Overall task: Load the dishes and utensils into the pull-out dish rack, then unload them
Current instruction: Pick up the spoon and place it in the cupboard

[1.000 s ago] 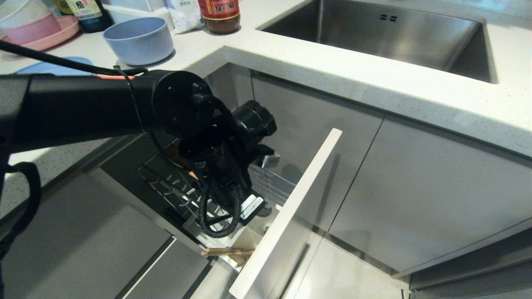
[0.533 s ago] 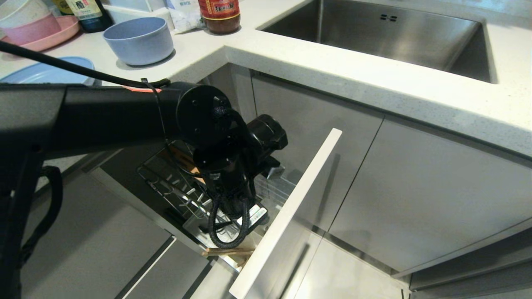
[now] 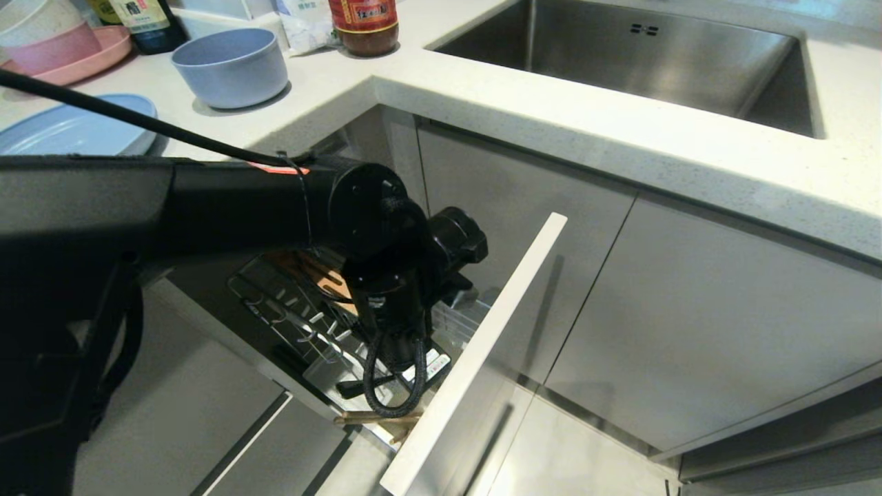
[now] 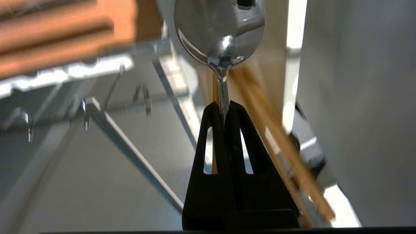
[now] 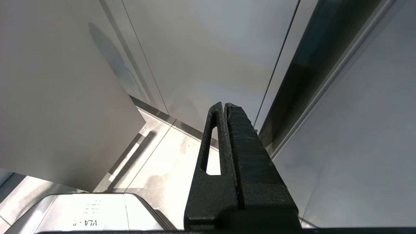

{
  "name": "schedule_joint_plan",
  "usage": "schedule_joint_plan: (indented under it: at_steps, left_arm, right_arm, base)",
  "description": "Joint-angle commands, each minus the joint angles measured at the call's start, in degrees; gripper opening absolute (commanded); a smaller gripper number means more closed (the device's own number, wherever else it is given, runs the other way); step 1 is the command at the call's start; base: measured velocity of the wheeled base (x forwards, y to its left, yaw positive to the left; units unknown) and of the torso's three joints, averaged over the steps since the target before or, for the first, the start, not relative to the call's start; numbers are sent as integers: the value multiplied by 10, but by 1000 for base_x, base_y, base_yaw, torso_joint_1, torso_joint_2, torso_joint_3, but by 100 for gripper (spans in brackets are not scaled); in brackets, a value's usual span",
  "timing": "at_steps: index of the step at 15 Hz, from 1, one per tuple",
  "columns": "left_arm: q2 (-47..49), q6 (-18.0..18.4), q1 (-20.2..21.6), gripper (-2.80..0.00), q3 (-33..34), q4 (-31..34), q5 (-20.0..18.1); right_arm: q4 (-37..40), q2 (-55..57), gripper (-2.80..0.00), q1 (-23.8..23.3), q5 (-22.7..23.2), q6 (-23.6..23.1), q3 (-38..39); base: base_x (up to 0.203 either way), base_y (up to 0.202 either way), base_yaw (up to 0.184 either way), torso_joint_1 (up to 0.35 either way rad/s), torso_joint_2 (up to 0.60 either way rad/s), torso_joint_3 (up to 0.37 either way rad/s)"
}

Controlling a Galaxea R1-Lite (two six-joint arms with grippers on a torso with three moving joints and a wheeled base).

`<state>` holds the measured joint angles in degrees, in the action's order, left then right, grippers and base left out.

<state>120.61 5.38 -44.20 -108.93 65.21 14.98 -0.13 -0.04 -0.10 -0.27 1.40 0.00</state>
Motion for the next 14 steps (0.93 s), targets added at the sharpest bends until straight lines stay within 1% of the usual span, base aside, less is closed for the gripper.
schedule_joint_plan:
  at_steps: [1, 7, 11, 14]
  left_arm:
    - [24, 3, 1, -280, -3, -13, 1]
    - [45, 6, 1, -280, -6, -41, 2]
    - [50, 7, 1, -280, -7, -65, 22]
    - [50, 6, 1, -280, -7, -68, 22]
  right_arm:
    - [0, -2, -280, 0, 0, 0, 1]
    - [0, -1, -280, 0, 0, 0, 1]
    - [0, -1, -280, 0, 0, 0, 1]
    - [0, -1, -280, 0, 0, 0, 1]
  base:
    - [0, 0, 0, 0, 0, 0]
    - [0, 0, 0, 0, 0, 0]
    - [0, 0, 0, 0, 0, 0]
    - [0, 0, 0, 0, 0, 0]
